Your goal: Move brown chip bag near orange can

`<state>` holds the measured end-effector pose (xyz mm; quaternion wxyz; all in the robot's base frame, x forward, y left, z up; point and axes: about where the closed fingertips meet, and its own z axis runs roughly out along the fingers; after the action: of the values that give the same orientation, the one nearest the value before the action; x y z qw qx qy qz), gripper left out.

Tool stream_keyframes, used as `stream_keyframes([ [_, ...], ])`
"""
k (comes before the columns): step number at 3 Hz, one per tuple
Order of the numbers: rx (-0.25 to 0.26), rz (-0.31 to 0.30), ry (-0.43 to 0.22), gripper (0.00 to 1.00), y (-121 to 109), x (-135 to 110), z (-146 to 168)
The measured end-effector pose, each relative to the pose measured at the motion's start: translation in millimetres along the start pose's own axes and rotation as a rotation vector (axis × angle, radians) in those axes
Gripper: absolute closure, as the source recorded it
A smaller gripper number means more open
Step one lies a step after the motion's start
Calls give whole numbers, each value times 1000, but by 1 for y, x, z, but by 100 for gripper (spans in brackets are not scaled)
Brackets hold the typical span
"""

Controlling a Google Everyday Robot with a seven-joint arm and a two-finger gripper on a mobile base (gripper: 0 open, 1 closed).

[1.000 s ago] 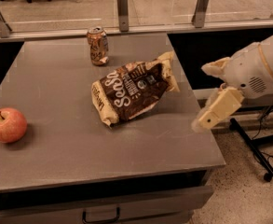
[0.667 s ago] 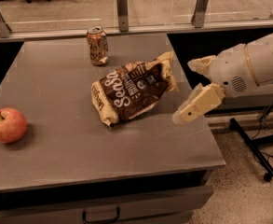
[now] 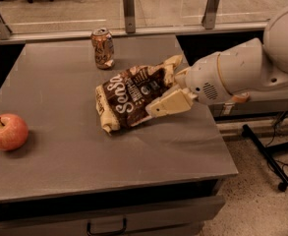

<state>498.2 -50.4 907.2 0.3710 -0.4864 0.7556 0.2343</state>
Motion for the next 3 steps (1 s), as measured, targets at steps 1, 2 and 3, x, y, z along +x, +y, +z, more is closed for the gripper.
stream_keyframes([
  [1,-23,-25,-11,65,4,-14,23],
  [2,-26,-51,-11,88,-4,-26,41],
  [3,33,-55,-15,100,-35,-42,55],
])
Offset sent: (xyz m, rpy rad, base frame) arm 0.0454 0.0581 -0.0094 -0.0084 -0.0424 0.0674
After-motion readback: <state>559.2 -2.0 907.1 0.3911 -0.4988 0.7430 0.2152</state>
